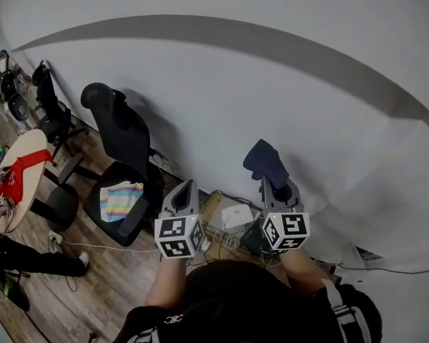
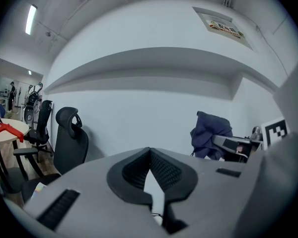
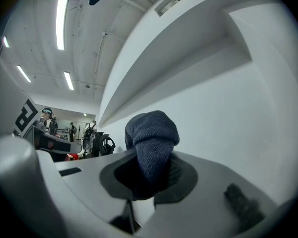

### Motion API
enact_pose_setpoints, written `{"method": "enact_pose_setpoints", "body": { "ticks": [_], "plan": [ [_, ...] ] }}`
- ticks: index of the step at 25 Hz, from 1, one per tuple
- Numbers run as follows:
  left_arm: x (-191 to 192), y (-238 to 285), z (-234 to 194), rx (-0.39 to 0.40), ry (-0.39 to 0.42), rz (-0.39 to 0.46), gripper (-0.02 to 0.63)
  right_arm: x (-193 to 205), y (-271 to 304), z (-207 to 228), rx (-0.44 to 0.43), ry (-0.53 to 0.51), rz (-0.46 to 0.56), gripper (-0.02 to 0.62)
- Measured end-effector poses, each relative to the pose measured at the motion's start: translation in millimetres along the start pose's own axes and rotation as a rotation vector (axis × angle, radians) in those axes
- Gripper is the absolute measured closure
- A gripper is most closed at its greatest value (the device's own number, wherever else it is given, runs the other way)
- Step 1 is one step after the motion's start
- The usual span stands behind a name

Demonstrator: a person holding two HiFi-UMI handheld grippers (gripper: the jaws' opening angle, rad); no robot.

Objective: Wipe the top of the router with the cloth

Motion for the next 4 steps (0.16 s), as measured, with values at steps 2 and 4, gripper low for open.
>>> {"method": "enact_pose_setpoints", "body": {
  "ticks": [2,4],
  "plan": [
    [2.2,3.5,-4.9,0.003,-0.005,-0.004,0.601,4.5,5.4,-1.9,-0.005,-0.001,-0.009,0.535],
    [6.1,7.0,-9.8,0.007,-0.007,-0.01,0.601,10.4,10.0,-4.1,-0.009,-0.002,-0.02,0.535]
  ]
}}
Point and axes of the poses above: the fingertips, and each gripper's own axes: y forward along the fingers, z to its right, x out of its underside, the point moved 10 cm from there along -y, backward along the fingers, and after that the axes turned 13 degrees about z, right-handed, at the moved point
